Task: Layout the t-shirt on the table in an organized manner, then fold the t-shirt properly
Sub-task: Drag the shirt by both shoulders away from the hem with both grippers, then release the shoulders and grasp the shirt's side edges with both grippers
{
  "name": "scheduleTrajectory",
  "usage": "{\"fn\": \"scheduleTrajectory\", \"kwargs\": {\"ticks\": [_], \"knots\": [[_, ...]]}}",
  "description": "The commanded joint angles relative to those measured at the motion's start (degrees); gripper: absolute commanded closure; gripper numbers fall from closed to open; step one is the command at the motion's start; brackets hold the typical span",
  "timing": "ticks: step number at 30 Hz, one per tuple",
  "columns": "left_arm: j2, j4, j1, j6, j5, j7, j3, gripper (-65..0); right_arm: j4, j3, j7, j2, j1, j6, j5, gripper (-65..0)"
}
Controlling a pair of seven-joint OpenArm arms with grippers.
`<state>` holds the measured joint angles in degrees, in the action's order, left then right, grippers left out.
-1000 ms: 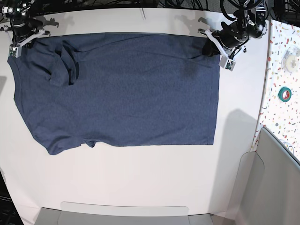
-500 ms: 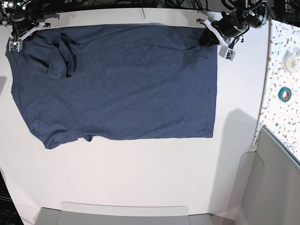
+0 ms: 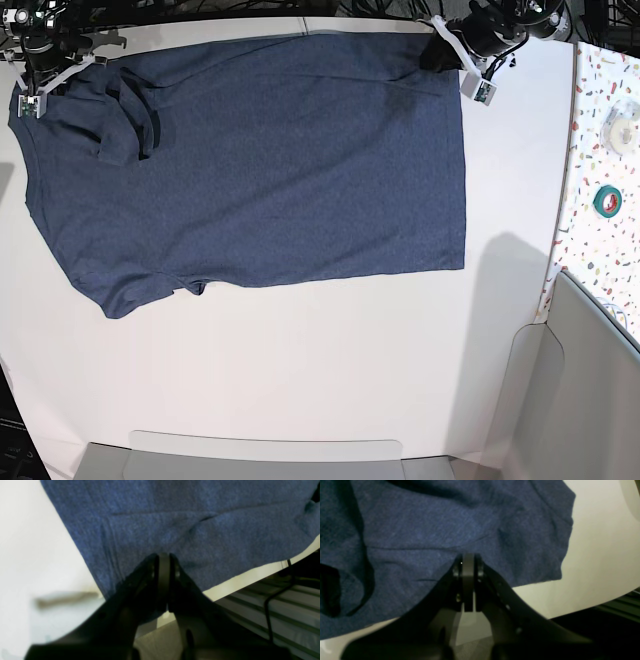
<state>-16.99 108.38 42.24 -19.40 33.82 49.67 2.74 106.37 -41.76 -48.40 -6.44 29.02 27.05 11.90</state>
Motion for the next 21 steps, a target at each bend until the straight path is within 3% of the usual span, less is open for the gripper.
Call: {"fn": "scheduleTrajectory", "kwargs": {"ticks": [1,10,15,21], "knots": [[-0.11,-1.70,2.03,2.12,-8.11,11.03,-0.59,0.0,1.02,-0.40,0.89,-0.73,0.22,-0.01,0.10,0.0],[-0.11,1.82,-0.88,2.12,-8.02,11.91,-0.50,0.0,1.19,-0.57,1.15,-0.64,-1.02,-0.01,0.27,0.0],[-0.19,6.83,-1.40,2.12,-8.02,15.08,-0.50,0.0,4.53,-3.82,0.89,-0.46,-3.12,-0.01,0.27,0.0],[-0.11,10.08,-3.95,2.12,-7.93,15.08,-0.41,-0.7,6.29,-7.60,0.89,-0.64,-8.93,-0.01,0.27,0.0]]}}
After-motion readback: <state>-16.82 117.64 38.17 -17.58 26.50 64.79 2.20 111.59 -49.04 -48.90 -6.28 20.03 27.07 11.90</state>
